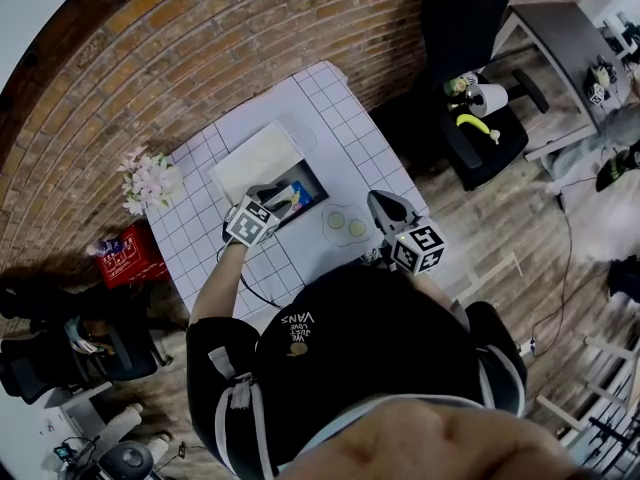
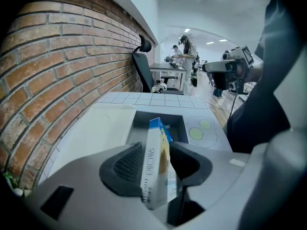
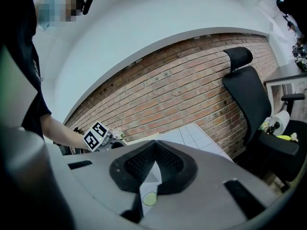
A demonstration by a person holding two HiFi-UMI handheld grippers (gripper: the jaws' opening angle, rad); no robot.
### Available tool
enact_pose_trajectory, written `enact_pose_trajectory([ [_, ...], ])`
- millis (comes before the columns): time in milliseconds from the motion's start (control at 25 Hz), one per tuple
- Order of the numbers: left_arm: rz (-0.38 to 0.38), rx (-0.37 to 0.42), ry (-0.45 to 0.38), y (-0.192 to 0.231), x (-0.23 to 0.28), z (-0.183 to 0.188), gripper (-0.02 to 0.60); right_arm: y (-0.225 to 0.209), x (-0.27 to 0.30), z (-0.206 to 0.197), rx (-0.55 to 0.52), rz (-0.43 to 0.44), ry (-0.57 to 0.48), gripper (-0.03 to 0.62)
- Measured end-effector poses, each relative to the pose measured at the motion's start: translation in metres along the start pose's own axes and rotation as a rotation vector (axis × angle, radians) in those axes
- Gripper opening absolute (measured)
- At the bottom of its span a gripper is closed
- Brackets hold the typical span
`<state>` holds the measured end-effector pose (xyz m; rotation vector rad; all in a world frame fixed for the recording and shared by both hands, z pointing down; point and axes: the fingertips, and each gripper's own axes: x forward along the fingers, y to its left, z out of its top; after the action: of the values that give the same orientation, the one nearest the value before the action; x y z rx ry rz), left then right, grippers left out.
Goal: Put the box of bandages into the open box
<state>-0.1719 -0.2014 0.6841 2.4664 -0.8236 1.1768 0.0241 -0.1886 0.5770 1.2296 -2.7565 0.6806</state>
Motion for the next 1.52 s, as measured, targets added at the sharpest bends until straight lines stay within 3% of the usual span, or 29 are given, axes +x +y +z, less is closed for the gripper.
enact_pose_trajectory([
  [360, 0.034, -0.006, -0.008, 0.012, 0.001, -0.003, 0.172, -0.002, 0.006, 0.000, 0.001, 0.001, -0.007, -0.002],
  [840, 0.016, -0.018, -0.023, 0.010, -0.001, -0.003, 0.172, 0.007, 0.010, 0.000, 0.001, 0.001, 0.004, -0.003],
  [1200, 0.031, 0.013, -0.123, 0.007, -0.011, 0.007, 0.172, 0.023, 0.011, -0.006, 0.000, -0.016, -0.006, -0.003],
  [1520, 0.057, -0.020, -0.288, 0.009, -0.042, 0.025, 0.172, 0.040, 0.014, -0.015, -0.001, -0.076, -0.032, -0.002],
])
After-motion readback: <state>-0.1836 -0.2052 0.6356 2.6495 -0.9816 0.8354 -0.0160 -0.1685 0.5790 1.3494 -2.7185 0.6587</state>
